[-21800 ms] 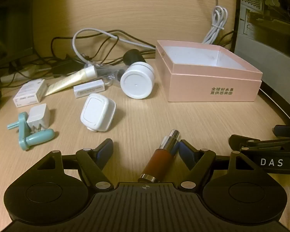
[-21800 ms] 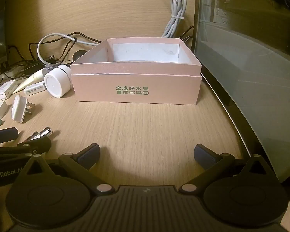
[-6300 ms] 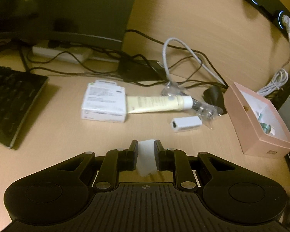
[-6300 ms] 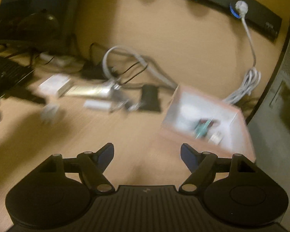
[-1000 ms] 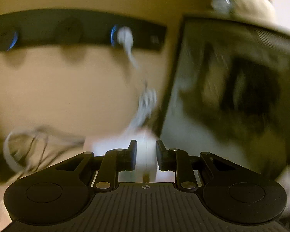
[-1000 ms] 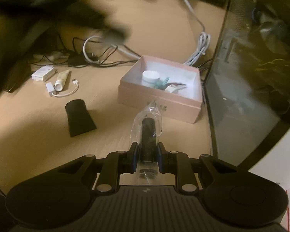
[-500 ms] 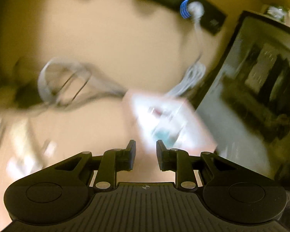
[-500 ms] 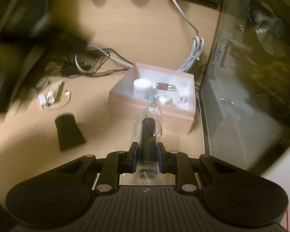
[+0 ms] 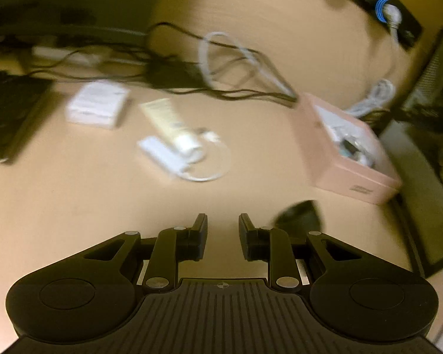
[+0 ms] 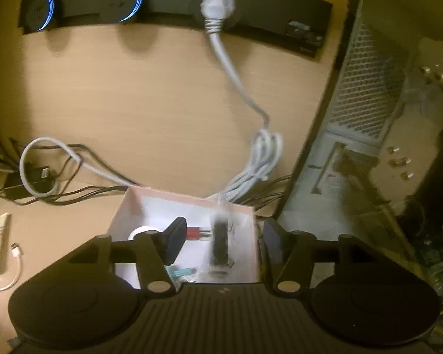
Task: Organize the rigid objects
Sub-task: 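Drop the bagged black item into the pink box with the right gripper while the left drops the charger in, then grasp the black cone piece with the right gripper while the left grasps the white USB adapter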
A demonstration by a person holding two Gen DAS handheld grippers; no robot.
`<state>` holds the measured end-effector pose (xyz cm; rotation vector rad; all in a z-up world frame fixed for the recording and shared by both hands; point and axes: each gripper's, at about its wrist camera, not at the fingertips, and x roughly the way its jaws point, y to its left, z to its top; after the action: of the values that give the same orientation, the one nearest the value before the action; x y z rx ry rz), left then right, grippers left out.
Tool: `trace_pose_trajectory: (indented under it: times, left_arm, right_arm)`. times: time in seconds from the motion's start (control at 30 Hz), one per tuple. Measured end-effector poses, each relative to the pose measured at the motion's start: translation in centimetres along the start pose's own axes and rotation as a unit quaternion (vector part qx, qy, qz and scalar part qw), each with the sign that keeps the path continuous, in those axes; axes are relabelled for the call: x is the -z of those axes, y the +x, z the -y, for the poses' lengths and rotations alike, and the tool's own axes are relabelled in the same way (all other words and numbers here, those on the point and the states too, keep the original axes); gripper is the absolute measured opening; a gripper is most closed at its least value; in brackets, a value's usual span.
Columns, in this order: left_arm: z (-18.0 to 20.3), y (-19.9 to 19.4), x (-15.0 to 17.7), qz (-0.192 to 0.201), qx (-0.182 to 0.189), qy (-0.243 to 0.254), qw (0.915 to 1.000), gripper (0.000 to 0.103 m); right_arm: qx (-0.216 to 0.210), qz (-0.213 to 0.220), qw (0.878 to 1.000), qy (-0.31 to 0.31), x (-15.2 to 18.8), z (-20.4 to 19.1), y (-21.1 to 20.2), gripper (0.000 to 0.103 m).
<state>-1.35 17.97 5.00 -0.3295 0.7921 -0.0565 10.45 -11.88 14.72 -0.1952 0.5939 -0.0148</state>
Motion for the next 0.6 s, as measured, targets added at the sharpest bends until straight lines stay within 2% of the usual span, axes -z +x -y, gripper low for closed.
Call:
trace_pose_trajectory:
  times: [0.13, 0.3, 0.5, 0.6]
  left_arm:
    - [-2.4, -0.2, -0.1, 0.002, -0.023, -0.003, 0.9997, 0.025]
    - [-4.1, -0.2, -1.2, 0.032, -0.048, -0.003, 0.9983, 0.025]
    - [-3.9, 1.9, -3.4, 0.037, -0.034, 0.015, 0.9986, 0.025]
    - [-4.7, 3.0, -4.6, 0.034, -0.051, -0.053, 0.9967, 0.025]
  right_arm:
    - [-0.057, -0.010, 0.998, -0.004, 2.9, -1.9, -1.2, 0.064]
    - [-0.096, -0.039, 0.994, -0.034, 8.2, -4.7, -3.4, 0.065]
    - [-0.118, -0.065, 0.989, -0.057, 12.2, -7.0, -5.7, 0.065]
    - [-0.124, -0.073, 0.987, -0.073, 13.0, -7.6, -6.3, 0.065]
